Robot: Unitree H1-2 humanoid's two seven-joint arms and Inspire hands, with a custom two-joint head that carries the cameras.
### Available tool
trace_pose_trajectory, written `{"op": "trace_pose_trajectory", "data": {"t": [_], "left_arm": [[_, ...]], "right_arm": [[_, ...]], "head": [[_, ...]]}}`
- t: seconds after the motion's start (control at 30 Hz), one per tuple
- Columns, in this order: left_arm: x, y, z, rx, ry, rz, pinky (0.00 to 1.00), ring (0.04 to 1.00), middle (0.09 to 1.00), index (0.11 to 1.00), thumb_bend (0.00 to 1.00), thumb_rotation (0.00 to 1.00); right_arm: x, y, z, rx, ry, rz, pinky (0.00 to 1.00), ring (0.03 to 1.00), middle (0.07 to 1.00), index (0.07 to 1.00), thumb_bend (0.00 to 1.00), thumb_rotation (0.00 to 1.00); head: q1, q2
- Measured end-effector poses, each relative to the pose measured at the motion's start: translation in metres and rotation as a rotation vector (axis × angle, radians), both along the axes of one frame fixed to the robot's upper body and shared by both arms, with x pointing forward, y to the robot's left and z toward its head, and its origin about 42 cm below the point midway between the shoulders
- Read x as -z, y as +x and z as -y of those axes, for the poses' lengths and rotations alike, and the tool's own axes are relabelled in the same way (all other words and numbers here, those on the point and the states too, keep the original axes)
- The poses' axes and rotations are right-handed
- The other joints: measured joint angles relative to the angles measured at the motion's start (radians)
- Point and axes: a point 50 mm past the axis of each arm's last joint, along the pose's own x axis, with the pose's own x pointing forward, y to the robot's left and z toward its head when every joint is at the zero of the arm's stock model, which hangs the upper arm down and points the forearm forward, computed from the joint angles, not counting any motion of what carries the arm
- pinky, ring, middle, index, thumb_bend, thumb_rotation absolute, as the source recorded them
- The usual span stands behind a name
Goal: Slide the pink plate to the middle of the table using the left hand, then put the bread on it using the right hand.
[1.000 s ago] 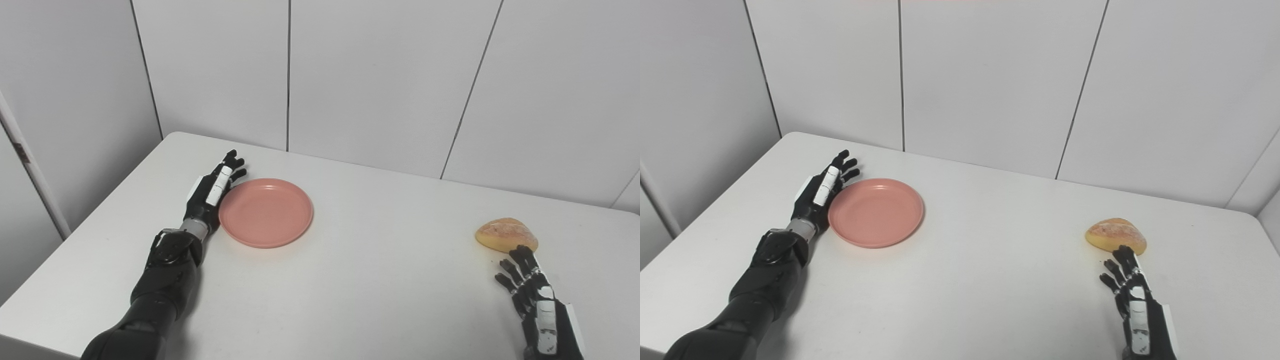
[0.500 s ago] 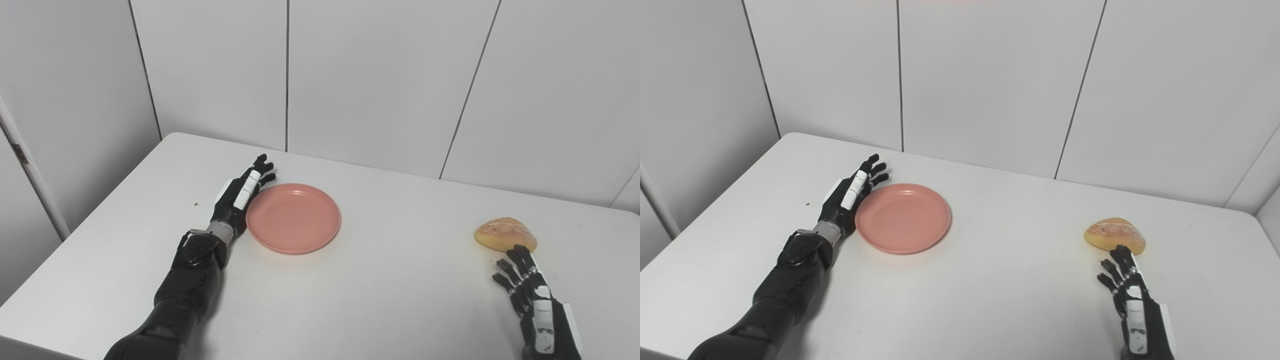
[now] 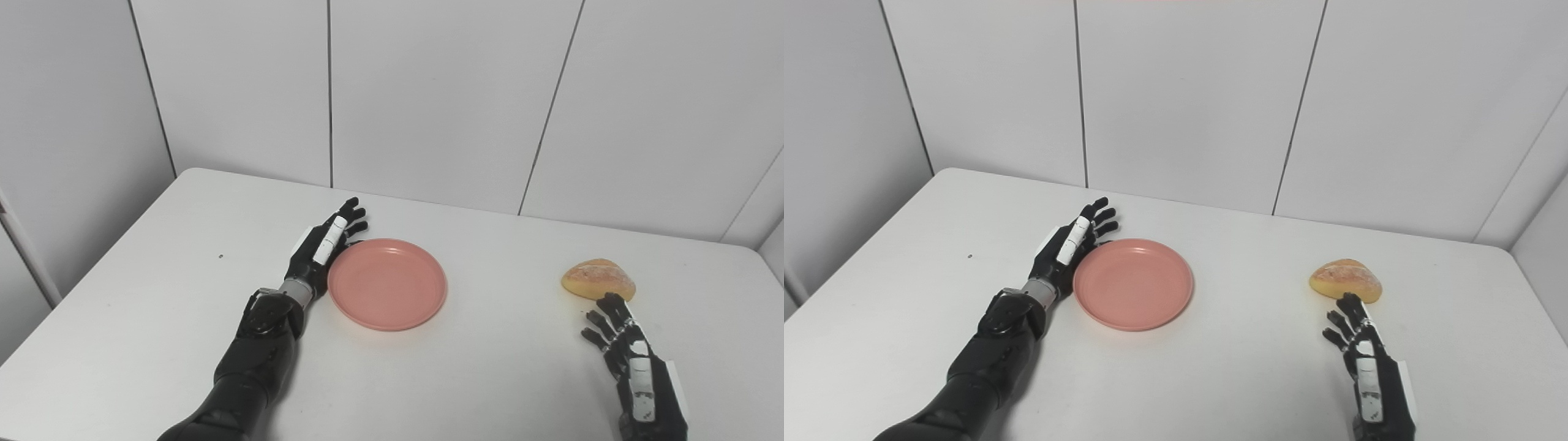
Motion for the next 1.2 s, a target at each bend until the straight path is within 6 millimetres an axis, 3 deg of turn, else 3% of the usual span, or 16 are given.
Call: {"op": "trace_pose_trajectory", "data": {"t": [0.23,0.37,0.73,1.2], "left_arm": [[0.001,0.0,0.013,0.021,-0.013,0.0,0.73,0.895,0.927,0.924,0.94,0.82],[0.002,0.0,0.02,0.04,-0.016,-0.001,0.73,0.893,0.924,0.924,0.96,0.82],[0.002,-0.001,0.031,0.098,0.008,0.0,0.73,0.9,0.925,0.924,0.91,0.81],[0.003,-0.001,0.032,0.117,0.011,-0.002,0.75,0.912,0.934,0.935,0.89,0.82]], "right_arm": [[0.0,0.0,-0.004,0.003,0.005,0.001,0.84,0.882,0.918,0.907,0.92,1.0],[-0.001,0.0,-0.008,-0.005,-0.005,0.002,0.83,0.887,0.922,0.911,0.92,1.0],[-0.001,0.001,-0.029,-0.009,0.005,-0.003,0.84,0.893,0.922,0.911,0.92,0.99],[0.0,0.002,-0.037,-0.002,0.018,-0.019,0.86,0.897,0.916,0.916,0.91,0.99]], "head": [[-0.02,0.003],[-0.069,0.006],[-0.169,0.003],[-0.19,-0.005]]}}
